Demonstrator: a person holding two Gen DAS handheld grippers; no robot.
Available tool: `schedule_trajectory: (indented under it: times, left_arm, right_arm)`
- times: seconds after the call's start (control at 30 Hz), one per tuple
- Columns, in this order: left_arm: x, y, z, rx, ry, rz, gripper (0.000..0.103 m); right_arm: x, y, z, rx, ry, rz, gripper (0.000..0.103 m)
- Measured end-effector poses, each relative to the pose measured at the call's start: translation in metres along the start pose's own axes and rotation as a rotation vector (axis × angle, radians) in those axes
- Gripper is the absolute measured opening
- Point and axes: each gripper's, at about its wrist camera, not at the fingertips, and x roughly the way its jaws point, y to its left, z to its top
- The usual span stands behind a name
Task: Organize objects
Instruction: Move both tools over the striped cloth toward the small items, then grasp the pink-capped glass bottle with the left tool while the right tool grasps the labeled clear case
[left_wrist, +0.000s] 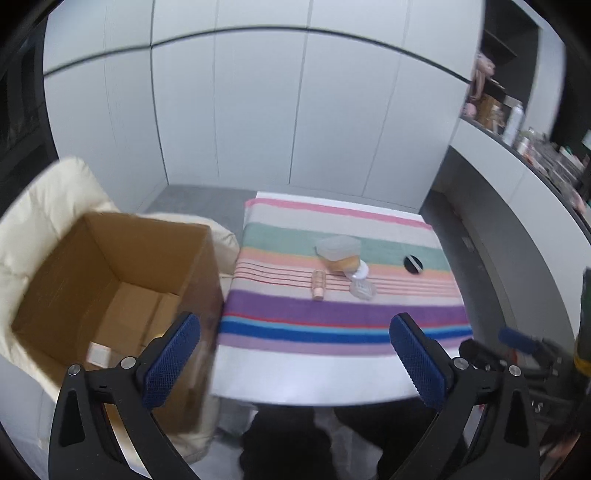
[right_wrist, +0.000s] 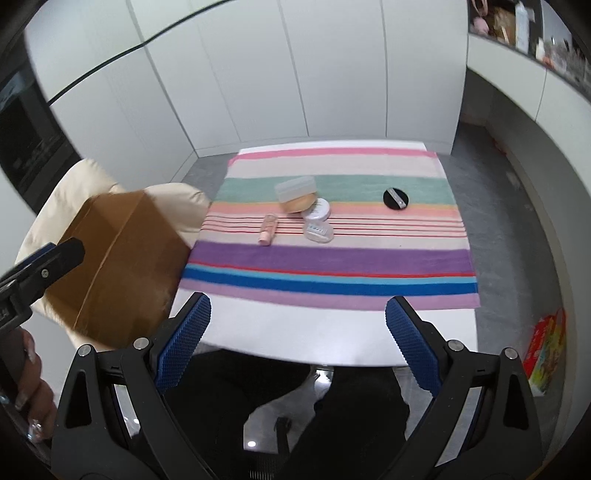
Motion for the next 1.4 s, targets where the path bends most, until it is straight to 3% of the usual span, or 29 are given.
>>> schedule_trajectory:
  times: [0.23,0.53,0.67,0.93,1.0,1.1,1.17,1.23,1.4]
  left_arm:
    - [0.085,0.006,0.011,-0.107,0.130,-0.057,0.103]
    - [0.160,0.007,0.007,-0.088,0.166,-0.009,0.103]
    - [0.199,0.015,0.000,-0.164,0.134,0.021,0.103]
    - [0.260,0.030,-0.035,-0.305,0.247,-0.038,0.101]
    - [0.262,0.030,-0.034,-0.314,0.237,-0.053,0.101]
    - [0.262,0.024,-0.031,-0.296,0.211,-0.017,0.101]
    - [0.265,0.017,-0.030,-0.272,0.212,-0.009,0.101]
    - [0.271,0.011,-0.028,-0.248,0.215,-0.001,0.101]
    - [0.288,0.002,-0.023,-0.230,0.234,0.000,0.101]
  right_arm:
    - [0.063,-0.026,0.029,0.040,0.031,-0.022,0.097]
    - [0.148,-0.036,0.052,0.074,0.074,-0.034,0.097]
    - [0.197,-0.035,0.057,0.081,0.102,-0.030,0.097]
    - [0.272,-0.029,0.060,0.050,0.118,-0.049,0.097]
    - [0.282,-0.025,0.061,0.042,0.117,-0.059,0.097]
    - [0.296,-0.020,0.059,0.009,0.112,-0.120,0.087]
    - [0.305,-0.021,0.057,-0.004,0.106,-0.156,0.075]
    - [0.306,-0.022,0.054,-0.041,0.071,-0.191,0.056]
    - [0.296,-0.036,0.051,-0.004,0.047,-0.182,0.056]
